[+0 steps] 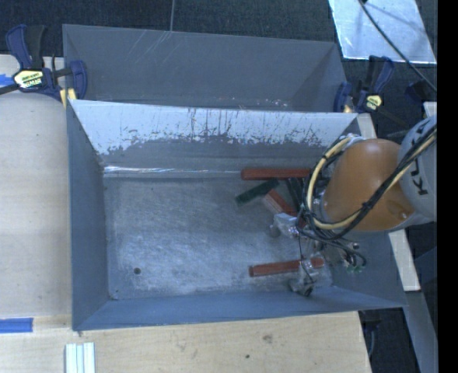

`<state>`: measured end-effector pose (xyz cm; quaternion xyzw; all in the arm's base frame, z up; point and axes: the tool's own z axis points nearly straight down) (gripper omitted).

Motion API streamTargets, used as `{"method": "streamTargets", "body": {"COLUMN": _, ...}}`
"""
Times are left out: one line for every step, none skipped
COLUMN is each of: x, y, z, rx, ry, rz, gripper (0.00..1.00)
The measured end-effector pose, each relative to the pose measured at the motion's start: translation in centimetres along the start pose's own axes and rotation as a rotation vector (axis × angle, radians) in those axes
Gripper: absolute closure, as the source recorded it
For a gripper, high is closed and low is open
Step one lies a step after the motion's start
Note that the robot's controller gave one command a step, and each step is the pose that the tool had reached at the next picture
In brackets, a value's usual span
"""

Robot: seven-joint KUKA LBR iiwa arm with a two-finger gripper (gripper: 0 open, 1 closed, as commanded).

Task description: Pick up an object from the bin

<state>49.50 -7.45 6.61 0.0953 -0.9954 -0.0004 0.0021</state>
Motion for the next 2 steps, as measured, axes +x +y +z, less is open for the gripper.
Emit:
{"method": "streamTargets", "body": {"x": -0.3, "y": 0.0, "z": -0.4, "rx": 0.002, "ry": -0.008, "rz": -0.003, "gripper": 1.00}}
{"method": "streamTargets", "body": {"x": -0.7, "y": -0.6, "z": -16.6, "rx": 0.006, "ry": -0.016, "rz": 0.039, "gripper": 1.00}}
